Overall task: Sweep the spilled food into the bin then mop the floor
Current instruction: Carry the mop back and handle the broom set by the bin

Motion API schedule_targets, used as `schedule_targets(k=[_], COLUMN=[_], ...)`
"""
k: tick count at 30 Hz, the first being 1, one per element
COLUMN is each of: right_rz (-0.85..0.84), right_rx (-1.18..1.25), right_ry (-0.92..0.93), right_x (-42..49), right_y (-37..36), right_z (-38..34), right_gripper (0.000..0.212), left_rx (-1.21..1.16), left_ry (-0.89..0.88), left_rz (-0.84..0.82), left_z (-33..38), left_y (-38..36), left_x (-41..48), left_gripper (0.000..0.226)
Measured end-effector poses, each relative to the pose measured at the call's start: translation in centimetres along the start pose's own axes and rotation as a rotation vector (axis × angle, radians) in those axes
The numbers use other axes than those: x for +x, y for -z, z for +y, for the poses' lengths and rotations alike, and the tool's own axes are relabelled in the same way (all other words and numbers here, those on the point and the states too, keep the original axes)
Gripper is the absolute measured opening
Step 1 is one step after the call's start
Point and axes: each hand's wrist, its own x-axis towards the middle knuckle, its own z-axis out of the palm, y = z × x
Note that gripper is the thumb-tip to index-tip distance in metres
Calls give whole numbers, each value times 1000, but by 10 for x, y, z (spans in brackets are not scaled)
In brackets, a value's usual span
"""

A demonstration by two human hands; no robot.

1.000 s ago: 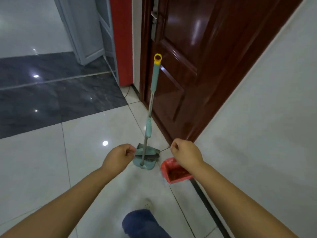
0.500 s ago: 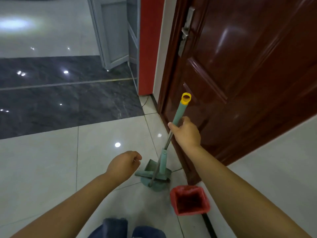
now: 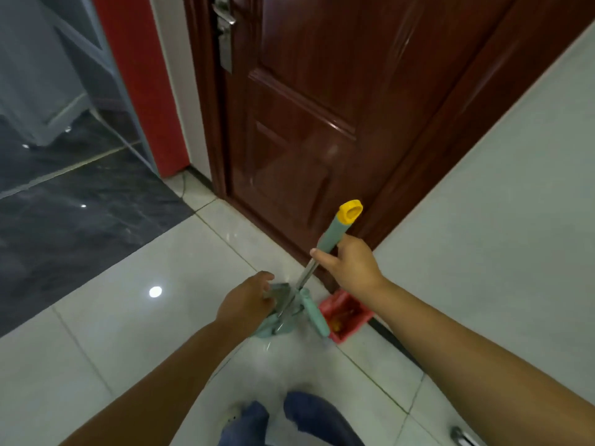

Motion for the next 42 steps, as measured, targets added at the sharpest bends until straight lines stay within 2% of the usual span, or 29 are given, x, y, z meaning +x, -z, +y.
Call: schedule_targets(k=[3,5,9,13,17,21,25,30,37,42], right_rz=[42,65,91,100,134,199,261,271,360,470], right_rx=[49,69,141,216,282,292,253,101,132,127], right_ry=[-48,-64,-93,-161,-206,-244,-259,-237,-257,-399], right_x=[-29,-51,-96,-139,-188,-238,-282,-327,-375,-402], right_y=[9,19,44,70,92,116,138,171,206,226], right_z=[0,-1,2,14,33,67,108,159,216,257], right_gripper=[31,20,16,10,6,6,6,16,20,18], left_rx=[43,40,10,-3,119,114,97,61,22,4], left_ry=[-49,-76,-239,-400,-508,-544,-557,-540,-533,-527], left_rz=[-86,-158,-249,-399,-442,-490,-500,-469,-427,-393], left_z=[-5,-1,26,65,94,123,157,203,266,304], left_y=[-9,-18,-38,-64,-104,-152,-200,-260,-326,-359], left_x=[3,0,-13,-33,-58,-86,-116,-144,-168,-157], left_gripper=[30,32,51,34,12,16,14,17,13,15])
